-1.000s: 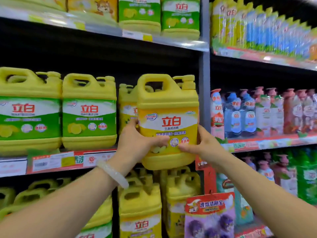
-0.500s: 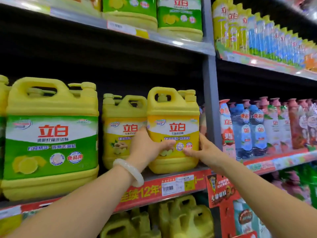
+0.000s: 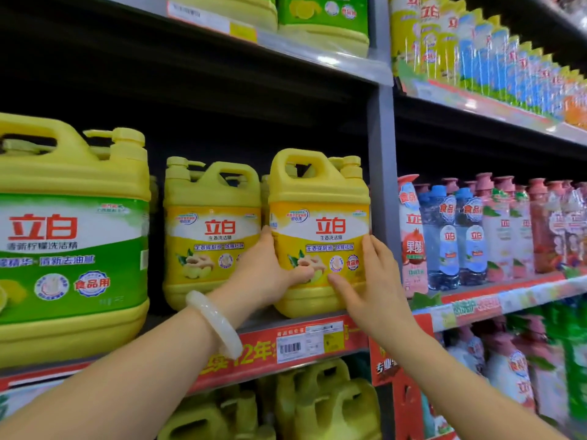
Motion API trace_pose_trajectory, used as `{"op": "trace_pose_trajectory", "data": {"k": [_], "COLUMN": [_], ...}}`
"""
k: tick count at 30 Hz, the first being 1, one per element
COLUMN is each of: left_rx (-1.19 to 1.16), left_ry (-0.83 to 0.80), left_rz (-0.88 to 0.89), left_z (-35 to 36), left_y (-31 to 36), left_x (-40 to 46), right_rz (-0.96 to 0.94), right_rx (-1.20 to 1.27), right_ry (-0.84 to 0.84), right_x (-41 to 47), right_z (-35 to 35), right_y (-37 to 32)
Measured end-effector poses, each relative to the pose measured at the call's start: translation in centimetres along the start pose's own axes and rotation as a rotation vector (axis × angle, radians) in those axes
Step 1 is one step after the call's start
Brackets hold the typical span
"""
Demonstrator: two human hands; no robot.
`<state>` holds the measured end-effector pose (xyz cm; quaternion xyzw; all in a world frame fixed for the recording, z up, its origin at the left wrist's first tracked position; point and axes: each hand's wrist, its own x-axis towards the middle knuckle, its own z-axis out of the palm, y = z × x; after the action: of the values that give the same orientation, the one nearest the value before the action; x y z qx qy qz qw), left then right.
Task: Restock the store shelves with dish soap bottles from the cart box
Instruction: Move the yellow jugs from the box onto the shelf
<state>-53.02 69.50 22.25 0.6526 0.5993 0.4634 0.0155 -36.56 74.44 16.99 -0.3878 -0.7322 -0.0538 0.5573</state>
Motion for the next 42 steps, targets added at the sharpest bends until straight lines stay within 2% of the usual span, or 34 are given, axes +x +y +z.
{"op": "trace_pose_trajectory", "data": {"k": [7, 17, 20, 22, 26, 29, 33, 35, 37, 40, 42], "left_rx": [-0.063, -0.175, 0.087, 0.293, 0.604, 0.73, 0.829, 0.885, 0.941, 1.062, 1.013], "left_ry": [0.021, -0.017, 0.022, 0.077, 0.134, 0.129, 0.115, 0.092, 0.033, -0.036, -0.107], "left_rz": [-0.006, -0.051, -0.066, -0.004, 0.146, 0.154, 0.039, -0.043, -0.166, -0.372, -0.543], "left_z": [1.4, 1.7, 2.2, 2.2, 0.3, -1.8, -4.7, -6.1, -7.1, -8.6, -9.1], "left_y": [0.6, 0.3, 0.7, 0.9, 0.8, -0.2, -2.4, -3.9, -5.0, -7.7, -9.4], "left_x": [0.3, -0.1, -1.2, -2.8, -6.9, -10.4, -15.9, -19.6, -23.8, -30.5, -35.0], "right_rz": [-0.04, 0.005, 0.022, -0.003, -0.178, -0.323, -0.447, -0.481, -0.523, -0.552, -0.557], "right_rx": [-0.168, -0.103, -0.103, -0.107, -0.097, -0.074, 0.044, 0.117, 0.17, 0.194, 0.21], "right_ry": [0.046, 0.044, 0.012, 0.013, -0.001, -0.042, -0.176, -0.307, -0.428, -0.713, -0.848], "right_x": [0.6, 0.6, 0.5, 0.1, -1.5, -3.6, -7.4, -10.0, -13.1, -18.5, -22.5], "right_z": [-1.6, -1.4, -1.9, -2.3, -2.0, -0.7, 1.3, 2.6, 4.2, 6.0, 6.8], "right_y": [1.4, 1.5, 1.0, 0.2, -2.9, -5.9, -11.1, -13.5, -15.4, -18.3, -20.2]}}
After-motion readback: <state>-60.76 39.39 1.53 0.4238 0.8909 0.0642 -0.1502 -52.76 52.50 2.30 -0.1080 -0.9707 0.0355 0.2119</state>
